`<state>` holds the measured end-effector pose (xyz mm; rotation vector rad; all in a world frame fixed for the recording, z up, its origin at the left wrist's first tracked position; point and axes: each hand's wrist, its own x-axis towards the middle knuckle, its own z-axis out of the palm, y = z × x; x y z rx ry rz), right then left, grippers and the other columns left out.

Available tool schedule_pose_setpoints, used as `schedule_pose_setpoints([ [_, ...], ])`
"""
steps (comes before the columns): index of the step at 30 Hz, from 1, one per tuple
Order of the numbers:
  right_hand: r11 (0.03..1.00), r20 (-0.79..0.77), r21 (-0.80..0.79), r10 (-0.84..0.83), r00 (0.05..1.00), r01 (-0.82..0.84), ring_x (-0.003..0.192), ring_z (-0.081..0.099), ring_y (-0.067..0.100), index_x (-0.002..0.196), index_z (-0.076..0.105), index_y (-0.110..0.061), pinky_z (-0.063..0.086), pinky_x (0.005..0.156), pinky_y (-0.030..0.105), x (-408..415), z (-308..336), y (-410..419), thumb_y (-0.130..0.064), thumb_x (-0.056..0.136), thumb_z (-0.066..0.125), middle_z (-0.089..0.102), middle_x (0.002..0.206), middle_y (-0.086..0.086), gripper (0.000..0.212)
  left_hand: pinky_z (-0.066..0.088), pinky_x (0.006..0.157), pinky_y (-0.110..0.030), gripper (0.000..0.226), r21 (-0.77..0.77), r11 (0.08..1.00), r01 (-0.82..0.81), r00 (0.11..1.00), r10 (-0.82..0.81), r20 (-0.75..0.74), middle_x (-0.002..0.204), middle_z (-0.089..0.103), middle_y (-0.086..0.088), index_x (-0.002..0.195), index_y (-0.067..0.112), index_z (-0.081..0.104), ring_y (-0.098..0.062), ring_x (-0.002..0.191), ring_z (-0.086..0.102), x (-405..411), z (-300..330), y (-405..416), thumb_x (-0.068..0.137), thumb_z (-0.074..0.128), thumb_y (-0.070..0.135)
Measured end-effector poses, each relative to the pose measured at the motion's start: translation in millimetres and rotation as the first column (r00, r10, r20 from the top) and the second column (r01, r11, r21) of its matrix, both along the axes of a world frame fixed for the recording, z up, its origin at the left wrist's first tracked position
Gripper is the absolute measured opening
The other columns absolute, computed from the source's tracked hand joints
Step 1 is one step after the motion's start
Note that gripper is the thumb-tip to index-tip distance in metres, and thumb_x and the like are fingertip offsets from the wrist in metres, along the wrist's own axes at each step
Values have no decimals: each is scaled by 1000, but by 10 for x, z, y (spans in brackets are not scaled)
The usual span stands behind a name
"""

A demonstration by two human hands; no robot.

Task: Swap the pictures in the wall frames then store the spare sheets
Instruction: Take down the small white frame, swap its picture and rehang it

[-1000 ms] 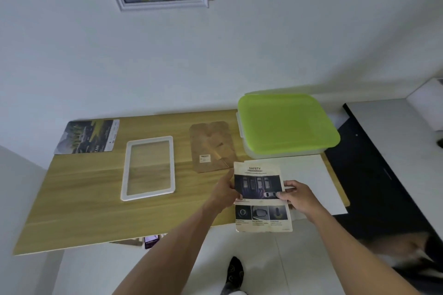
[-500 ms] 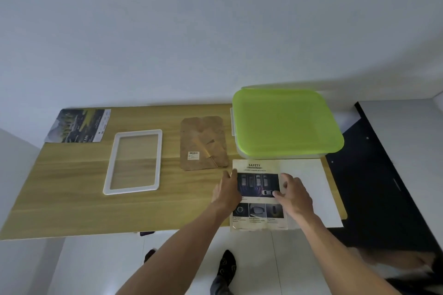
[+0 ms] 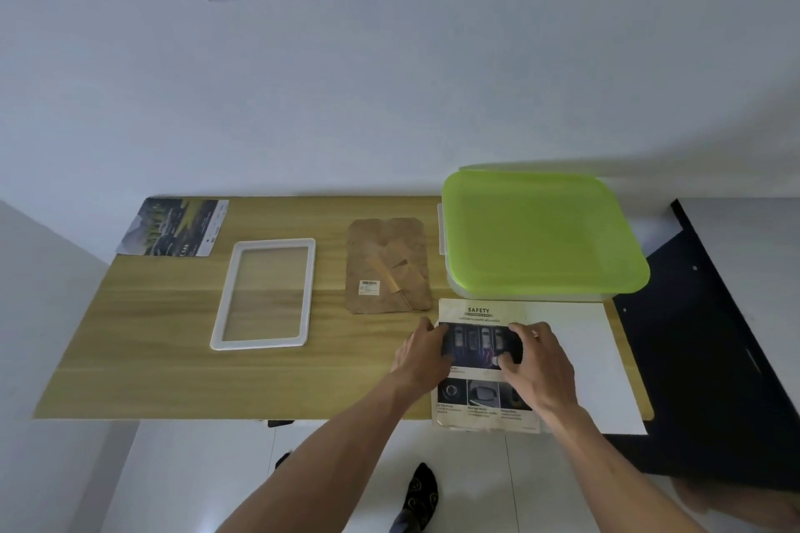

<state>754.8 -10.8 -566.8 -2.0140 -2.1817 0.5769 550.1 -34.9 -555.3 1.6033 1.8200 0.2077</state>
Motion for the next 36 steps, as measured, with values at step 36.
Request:
schedule_pose_setpoints([
  [36,754,9,-86,654,756,-651,145,32,19,150,38,-19,29,118,35,-5771,211,888,-45,96,56,31,160,0,62,19,119,-40,63,237,941,-242,911,304,-279,155,30,-8,142,14,39,-26,144,24,-5505,-188,214,90,60,43],
])
